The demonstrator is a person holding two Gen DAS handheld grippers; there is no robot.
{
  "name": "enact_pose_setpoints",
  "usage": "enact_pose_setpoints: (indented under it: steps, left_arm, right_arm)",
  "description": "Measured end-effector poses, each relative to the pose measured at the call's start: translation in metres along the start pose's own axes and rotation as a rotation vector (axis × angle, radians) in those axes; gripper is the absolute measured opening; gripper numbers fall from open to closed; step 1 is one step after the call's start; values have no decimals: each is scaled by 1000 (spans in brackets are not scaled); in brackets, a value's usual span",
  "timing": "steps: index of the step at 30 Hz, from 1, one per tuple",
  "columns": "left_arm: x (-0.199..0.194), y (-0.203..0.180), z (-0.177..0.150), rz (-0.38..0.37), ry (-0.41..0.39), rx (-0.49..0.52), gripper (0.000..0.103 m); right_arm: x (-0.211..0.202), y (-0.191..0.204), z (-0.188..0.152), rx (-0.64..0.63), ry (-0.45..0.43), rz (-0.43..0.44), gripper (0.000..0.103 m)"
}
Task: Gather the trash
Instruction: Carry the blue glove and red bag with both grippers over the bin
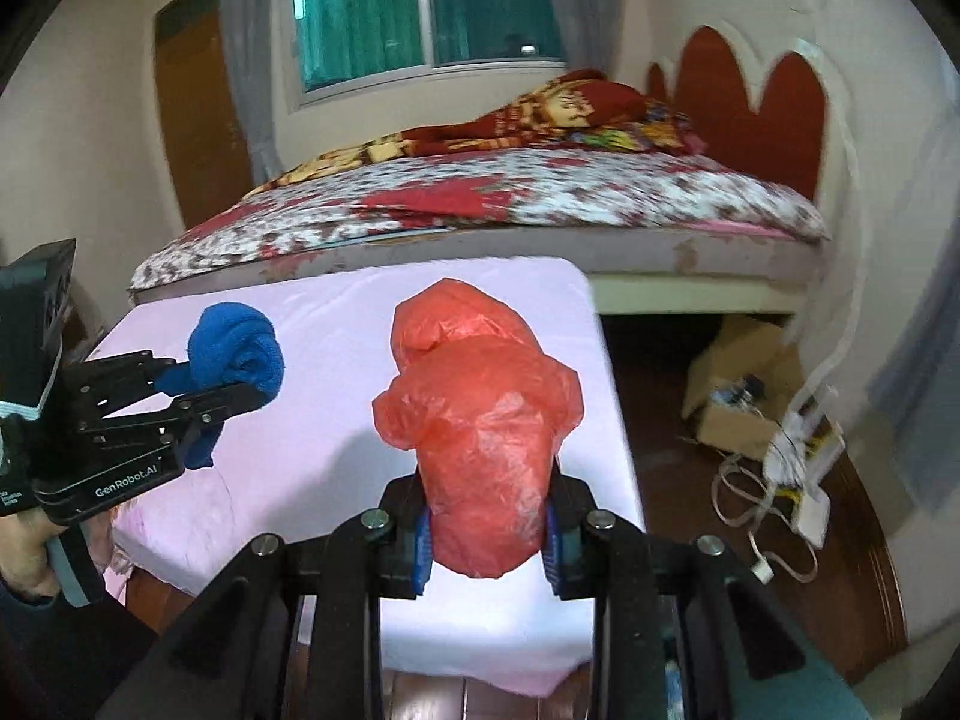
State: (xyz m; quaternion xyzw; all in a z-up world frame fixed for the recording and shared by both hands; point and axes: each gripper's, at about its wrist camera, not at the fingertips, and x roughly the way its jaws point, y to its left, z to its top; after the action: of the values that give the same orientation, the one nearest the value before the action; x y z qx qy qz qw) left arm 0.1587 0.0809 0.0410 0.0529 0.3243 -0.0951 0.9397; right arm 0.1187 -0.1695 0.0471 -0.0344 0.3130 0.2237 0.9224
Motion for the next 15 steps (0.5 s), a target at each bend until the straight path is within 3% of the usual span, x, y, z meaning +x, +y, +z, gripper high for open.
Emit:
enact_pose_setpoints:
  steps: [15]
  left_arm:
    - [14, -118, -20, -176, 39, 101, 31]
  right_arm:
    - [-75, -101, -106, 153, 19, -175, 30]
